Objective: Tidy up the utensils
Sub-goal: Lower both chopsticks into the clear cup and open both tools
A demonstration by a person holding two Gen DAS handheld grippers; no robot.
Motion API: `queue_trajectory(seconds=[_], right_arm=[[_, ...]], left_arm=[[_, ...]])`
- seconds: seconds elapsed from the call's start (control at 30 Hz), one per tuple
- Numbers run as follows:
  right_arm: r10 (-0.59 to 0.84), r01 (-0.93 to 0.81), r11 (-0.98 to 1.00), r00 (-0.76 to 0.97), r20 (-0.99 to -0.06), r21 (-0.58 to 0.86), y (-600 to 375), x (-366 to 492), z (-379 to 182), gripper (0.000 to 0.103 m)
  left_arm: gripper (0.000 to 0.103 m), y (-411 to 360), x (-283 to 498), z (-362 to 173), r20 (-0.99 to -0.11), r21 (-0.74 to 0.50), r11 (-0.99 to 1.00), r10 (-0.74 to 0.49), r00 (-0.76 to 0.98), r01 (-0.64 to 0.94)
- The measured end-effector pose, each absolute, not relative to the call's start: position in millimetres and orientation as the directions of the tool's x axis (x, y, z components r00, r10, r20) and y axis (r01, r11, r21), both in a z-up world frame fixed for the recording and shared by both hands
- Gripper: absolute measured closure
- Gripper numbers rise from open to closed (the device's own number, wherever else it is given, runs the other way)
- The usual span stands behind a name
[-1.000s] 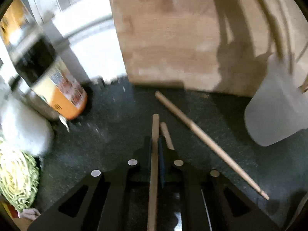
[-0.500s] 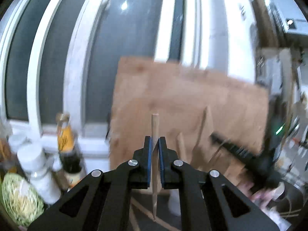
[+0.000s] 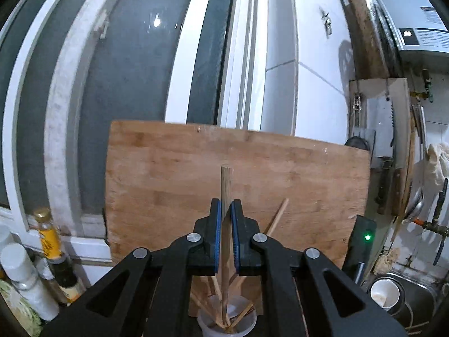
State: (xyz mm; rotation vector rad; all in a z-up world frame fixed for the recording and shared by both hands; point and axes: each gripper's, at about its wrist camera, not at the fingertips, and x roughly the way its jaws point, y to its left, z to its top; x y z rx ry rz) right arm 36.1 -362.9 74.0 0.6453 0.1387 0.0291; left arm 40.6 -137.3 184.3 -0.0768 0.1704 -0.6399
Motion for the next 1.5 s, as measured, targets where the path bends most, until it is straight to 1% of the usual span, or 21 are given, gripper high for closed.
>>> queue_trajectory(seconds=[0.07, 0.13, 0.27, 0.37, 0.5, 0.57, 0.63, 0.73, 0.83, 0.97, 1.33, 1.5], right_arm=[[0.071, 0.027, 0.788, 0.988, -0.134, 0.616, -370, 38, 71, 0.095], [0.11, 0.006, 0.777, 0.983, -0.145, 0.629, -373, 43, 68, 0.095], [0.218, -0.025, 0.757, 0.952, -0.215, 0.653, -370, 61, 60, 0.094], [0.224, -0.017, 0.784, 0.94, -0.257, 0.62, -363, 67, 60, 0.094], [0.242, 0.008, 0.813, 0.905, -0.35, 0.582, -350, 80, 56, 0.094], [0.273, 0.022, 0.8, 0.877, -0.396, 0.6, -348, 86, 48, 0.094], [0.323, 0.021, 0.769, 0.85, -0.417, 0.639, -348, 93, 38, 0.092], [0.365, 0.018, 0.727, 0.837, -0.408, 0.687, -352, 96, 31, 0.091], [0.363, 0.019, 0.727, 0.838, -0.407, 0.686, -352, 97, 30, 0.091], [0.347, 0.022, 0.743, 0.842, -0.413, 0.669, -347, 98, 31, 0.091], [0.345, 0.034, 0.727, 0.846, -0.407, 0.685, -347, 95, 29, 0.091], [0.321, 0.039, 0.736, 0.858, -0.4, 0.676, -350, 87, 29, 0.089]], left_arm=[[0.097, -144, 53, 172, -0.172, -0.157, 0.794, -0.608, 0.775, 0.587], [0.097, -151, 63, 158, -0.205, -0.183, 0.794, -0.608, 0.767, 0.58], [0.097, -159, 75, 130, -0.233, -0.211, 0.792, -0.61, 0.758, 0.572], [0.097, -162, 85, 115, -0.255, -0.252, 0.785, -0.618, 0.744, 0.566], [0.097, -165, 93, 101, -0.265, -0.284, 0.772, -0.633, 0.727, 0.569], [0.097, -170, 95, 96, -0.275, -0.281, 0.773, -0.632, 0.724, 0.569], [0.097, -176, 98, 91, -0.301, -0.275, 0.783, -0.621, 0.724, 0.558], [0.097, -178, 98, 86, -0.312, -0.259, 0.793, -0.609, 0.729, 0.551], [0.097, -181, 95, 81, -0.311, -0.218, 0.811, -0.585, 0.749, 0.543], [0.096, -176, 96, 79, -0.317, -0.236, 0.808, -0.59, 0.743, 0.54], [0.096, -149, 115, 65, -0.348, -0.303, 0.822, -0.566, 0.747, 0.482], [0.096, -144, 122, 59, -0.362, -0.288, 0.839, -0.541, 0.759, 0.461]])
